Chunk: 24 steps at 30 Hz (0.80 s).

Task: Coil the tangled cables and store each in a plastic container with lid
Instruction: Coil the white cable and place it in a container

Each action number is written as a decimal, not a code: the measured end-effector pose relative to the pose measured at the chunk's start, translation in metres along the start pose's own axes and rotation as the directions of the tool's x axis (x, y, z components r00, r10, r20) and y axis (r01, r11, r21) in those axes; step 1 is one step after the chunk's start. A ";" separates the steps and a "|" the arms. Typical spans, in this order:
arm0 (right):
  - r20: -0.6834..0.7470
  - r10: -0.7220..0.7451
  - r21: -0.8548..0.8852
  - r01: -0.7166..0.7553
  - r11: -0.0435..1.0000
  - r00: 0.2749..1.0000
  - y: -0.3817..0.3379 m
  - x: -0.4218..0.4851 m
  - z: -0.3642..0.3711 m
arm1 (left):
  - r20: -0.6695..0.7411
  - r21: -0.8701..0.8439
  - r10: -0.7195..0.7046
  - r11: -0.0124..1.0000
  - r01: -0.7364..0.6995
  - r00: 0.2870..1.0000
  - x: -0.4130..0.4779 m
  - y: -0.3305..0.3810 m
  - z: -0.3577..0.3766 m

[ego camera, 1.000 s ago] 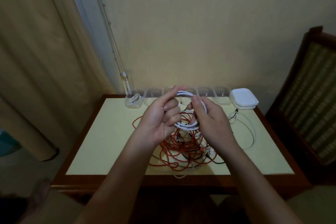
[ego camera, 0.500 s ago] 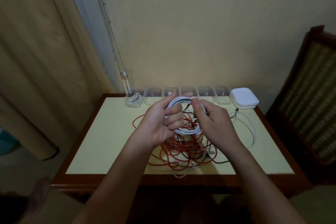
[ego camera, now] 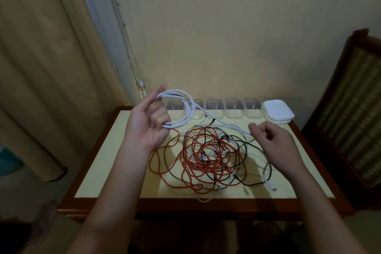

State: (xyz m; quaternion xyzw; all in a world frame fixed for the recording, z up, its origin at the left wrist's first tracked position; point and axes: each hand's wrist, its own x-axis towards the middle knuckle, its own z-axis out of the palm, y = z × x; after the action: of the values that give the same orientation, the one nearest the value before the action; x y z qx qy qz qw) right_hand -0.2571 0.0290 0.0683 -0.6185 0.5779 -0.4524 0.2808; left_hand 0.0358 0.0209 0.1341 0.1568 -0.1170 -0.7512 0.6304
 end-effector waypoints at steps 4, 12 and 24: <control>0.018 0.015 0.063 -0.017 0.998 1.000 0.019 -0.007 -0.004 | -0.028 -0.060 0.070 0.996 -0.072 0.997 -0.001 0.011 -0.004; 0.049 -0.036 -0.173 0.044 0.984 0.998 0.022 -0.013 0.009 | -0.169 0.050 0.214 0.977 -0.208 0.962 0.005 -0.006 -0.006; 0.103 -0.243 0.013 0.243 0.970 0.965 -0.045 -0.013 0.027 | 0.109 0.953 0.136 0.267 -0.143 0.985 -0.012 -0.070 -0.002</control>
State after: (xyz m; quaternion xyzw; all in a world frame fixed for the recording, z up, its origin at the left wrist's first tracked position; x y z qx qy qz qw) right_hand -0.2110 0.0451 0.0927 -0.7073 0.4824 -0.4507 0.2529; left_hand -0.0251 0.0450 0.1070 0.4902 -0.5585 -0.4730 0.4734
